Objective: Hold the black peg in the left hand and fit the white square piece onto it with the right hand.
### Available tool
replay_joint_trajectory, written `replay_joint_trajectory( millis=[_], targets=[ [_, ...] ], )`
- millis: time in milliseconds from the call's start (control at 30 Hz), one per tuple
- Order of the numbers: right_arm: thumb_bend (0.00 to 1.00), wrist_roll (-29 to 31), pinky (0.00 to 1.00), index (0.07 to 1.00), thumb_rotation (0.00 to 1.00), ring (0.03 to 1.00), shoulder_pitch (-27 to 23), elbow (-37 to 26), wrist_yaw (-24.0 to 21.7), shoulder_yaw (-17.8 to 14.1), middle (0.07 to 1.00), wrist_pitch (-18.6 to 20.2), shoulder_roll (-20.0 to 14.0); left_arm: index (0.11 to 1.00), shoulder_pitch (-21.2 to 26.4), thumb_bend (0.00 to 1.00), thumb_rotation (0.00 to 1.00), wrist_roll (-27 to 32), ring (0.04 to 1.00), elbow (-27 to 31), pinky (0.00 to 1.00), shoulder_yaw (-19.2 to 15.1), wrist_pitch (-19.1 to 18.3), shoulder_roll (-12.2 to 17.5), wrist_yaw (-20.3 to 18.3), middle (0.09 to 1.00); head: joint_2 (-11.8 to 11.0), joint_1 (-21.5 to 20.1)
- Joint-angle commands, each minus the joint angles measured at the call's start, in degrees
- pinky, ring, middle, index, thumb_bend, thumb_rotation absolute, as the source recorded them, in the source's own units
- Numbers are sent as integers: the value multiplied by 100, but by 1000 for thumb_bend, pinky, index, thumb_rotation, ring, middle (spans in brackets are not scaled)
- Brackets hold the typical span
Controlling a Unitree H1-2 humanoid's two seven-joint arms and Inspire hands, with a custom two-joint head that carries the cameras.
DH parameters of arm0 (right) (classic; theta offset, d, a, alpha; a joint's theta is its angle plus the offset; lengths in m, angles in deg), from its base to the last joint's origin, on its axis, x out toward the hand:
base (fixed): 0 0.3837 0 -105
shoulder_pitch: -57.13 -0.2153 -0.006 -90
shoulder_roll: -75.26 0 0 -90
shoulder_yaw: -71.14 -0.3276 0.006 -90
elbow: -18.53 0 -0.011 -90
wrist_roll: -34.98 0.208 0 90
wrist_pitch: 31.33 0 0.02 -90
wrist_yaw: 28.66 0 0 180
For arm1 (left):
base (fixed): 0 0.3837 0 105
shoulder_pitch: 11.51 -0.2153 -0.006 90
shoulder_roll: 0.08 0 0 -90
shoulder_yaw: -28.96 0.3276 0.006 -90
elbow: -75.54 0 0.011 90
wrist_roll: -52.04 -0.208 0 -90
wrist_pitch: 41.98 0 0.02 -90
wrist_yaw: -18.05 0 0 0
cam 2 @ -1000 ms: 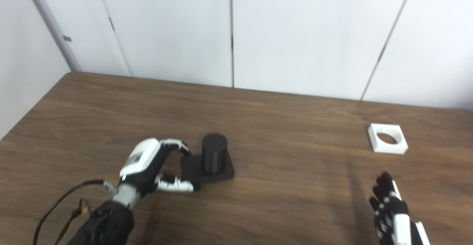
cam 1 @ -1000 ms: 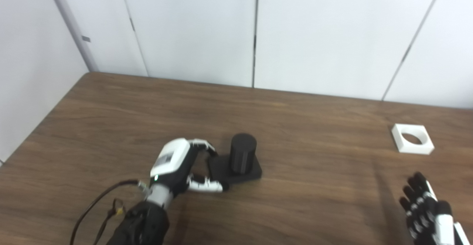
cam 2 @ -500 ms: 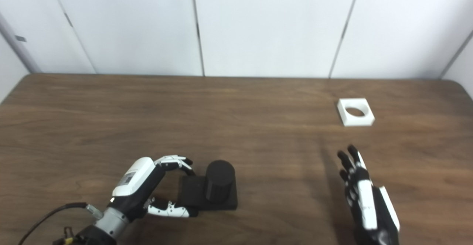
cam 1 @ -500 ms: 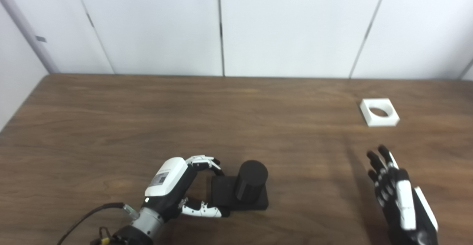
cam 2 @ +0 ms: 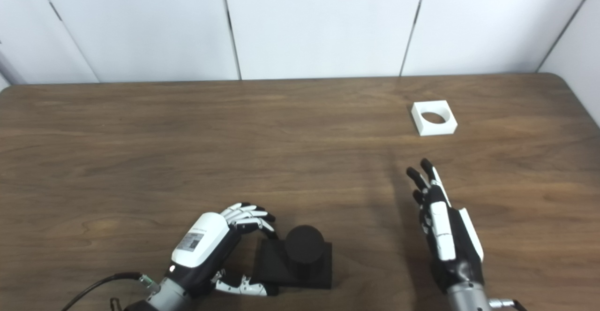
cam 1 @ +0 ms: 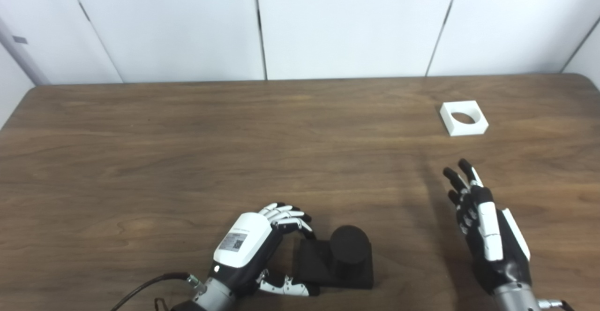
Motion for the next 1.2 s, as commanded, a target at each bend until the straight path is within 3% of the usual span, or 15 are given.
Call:
replay_joint_trajectory(
  millis=[0, 500, 667, 900, 1000, 1167],
  targets=[
    [623, 78, 1000, 1000, 1000, 1000, -130, -159, 32, 5, 941, -132, 267, 486, -14, 521, 49, -303, 851, -180, 888, 92, 20, 43, -119, 783, 29, 3],
    [613, 91, 1000, 1000, 1000, 1000, -104, -149, 52, 12, 939, -164, 226, 486, -53, 521, 49, -673, 843, -146, 876, -8, -40, -3, 6, 777, 1, -44],
    [595, 139, 1000, 1000, 995, 1000, -122, -151, 99, -3, 937, -199, 293, 486, -40, 522, 49, -665, 837, -181, 863, -57, 20, 51, 48, 777, -112, -282],
    [598, -290, 1000, 999, 592, 1000, -450, -331, 180, 24, 952, 44, 54, 486, 2, 521, 49, -497, 837, -243, 864, -229, 40, 95, -11, 776, -249, -577],
    [665, -994, 1000, 994, 549, 999, -811, -389, 198, -17, 953, 231, -257, 486, 23, 521, 49, -457, 833, -306, 849, -272, 112, 89, 26, 773, -295, -699],
    [765, -2054, 1000, 973, 426, 1000, -1576, -521, -102, -107, 965, 1036, -1023, 486, 37, 521, 48, -459, 827, -388, 836, -290, 205, 57, 92, 769, -323, -823]
  ],
)
